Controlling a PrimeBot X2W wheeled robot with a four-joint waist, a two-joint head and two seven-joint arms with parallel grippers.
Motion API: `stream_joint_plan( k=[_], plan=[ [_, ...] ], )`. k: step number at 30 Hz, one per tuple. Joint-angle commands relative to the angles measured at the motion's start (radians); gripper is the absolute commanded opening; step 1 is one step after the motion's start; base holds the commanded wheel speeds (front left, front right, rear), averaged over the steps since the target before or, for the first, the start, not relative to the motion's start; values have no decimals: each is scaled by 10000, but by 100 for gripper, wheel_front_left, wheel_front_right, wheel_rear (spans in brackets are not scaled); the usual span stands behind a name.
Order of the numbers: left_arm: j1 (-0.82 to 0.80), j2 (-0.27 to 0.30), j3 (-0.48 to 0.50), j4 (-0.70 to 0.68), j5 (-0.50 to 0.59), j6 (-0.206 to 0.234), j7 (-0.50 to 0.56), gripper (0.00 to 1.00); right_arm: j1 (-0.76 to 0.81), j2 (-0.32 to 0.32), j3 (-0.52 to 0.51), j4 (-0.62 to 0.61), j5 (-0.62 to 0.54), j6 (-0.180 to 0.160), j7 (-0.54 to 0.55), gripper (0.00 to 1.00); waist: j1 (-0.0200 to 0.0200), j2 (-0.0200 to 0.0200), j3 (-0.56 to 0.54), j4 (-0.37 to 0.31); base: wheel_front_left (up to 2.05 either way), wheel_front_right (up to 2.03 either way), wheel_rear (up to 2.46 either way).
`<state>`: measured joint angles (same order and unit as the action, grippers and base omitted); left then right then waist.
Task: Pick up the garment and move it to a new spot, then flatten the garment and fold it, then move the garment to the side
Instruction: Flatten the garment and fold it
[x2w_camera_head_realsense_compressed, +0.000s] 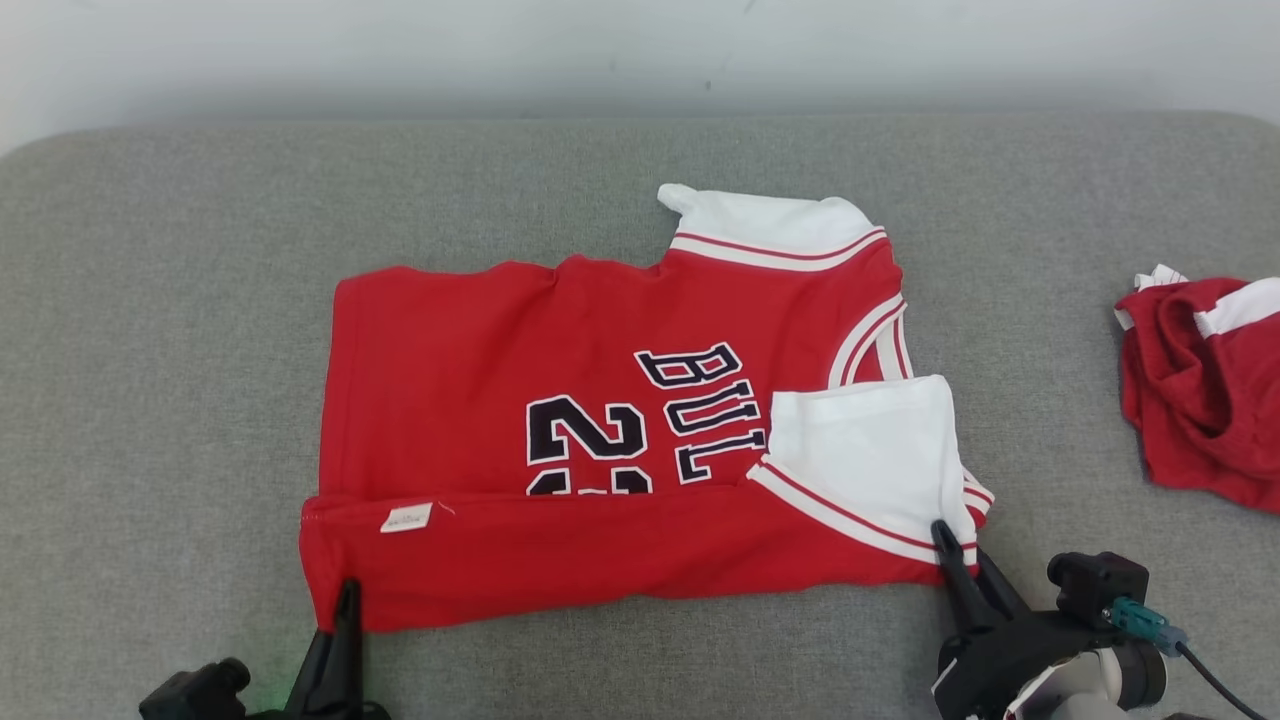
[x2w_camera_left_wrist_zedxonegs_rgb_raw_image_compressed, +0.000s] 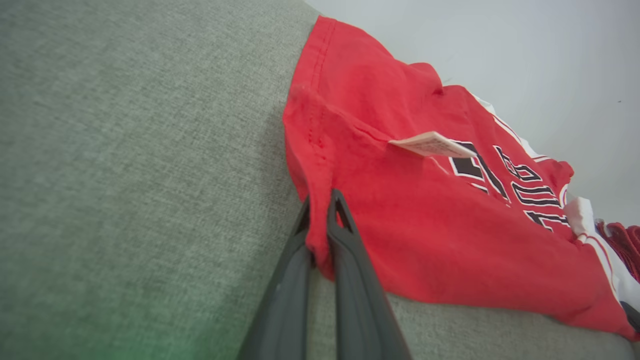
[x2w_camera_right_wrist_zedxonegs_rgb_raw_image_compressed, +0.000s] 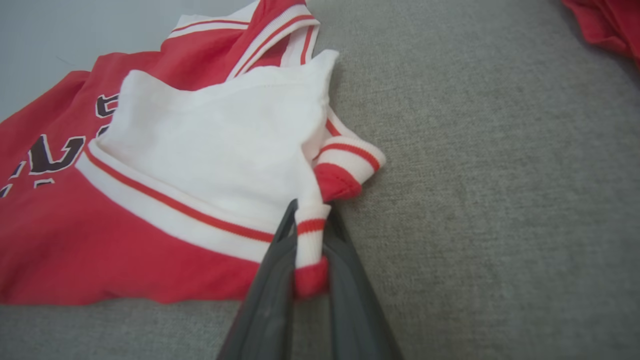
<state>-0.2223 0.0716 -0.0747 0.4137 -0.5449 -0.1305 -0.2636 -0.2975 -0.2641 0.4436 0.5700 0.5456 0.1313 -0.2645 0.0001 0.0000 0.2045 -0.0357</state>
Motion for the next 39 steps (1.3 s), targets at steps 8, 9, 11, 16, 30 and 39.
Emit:
stream_joint_plan(
  k=[8, 9, 11, 16, 30, 39],
  plan=[
    [638, 229, -135, 464, -29, -1, -3, 0, 477, -116, 464, 166, 286, -10, 1, 0, -1, 0, -818, -69, 0, 0, 0],
    [704, 244, -108, 530, -23, -1, -3, 0, 515, -123, 527, 165, 315, -10, 1, 0, -1, 0, -920, -79, 0, 0, 0],
    [737, 242, -63, 596, -10, -1, -3, 0, 561, -136, 626, 130, 428, -10, 1, 0, -1, 0, -1077, -98, 0, 0, 0],
    [1009, 228, 110, 701, 101, -1, -3, 0, 846, -268, 795, 20, 604, -10, 0, 0, -1, 0, -1476, -176, 0, 0, 0],
    [1372, 304, 671, 1116, 452, 0, -5, 0, 1708, -615, 1169, -506, 1049, -10, -2, 0, -1, 0, -1929, -276, 0, 0, 0],
    [1172, 209, -3, 1253, 229, -1, -3, 0, 1550, -502, 1346, -621, 1060, -10, 0, 45, -1, 0, -1810, -263, 0, 0, 0]
  ],
)
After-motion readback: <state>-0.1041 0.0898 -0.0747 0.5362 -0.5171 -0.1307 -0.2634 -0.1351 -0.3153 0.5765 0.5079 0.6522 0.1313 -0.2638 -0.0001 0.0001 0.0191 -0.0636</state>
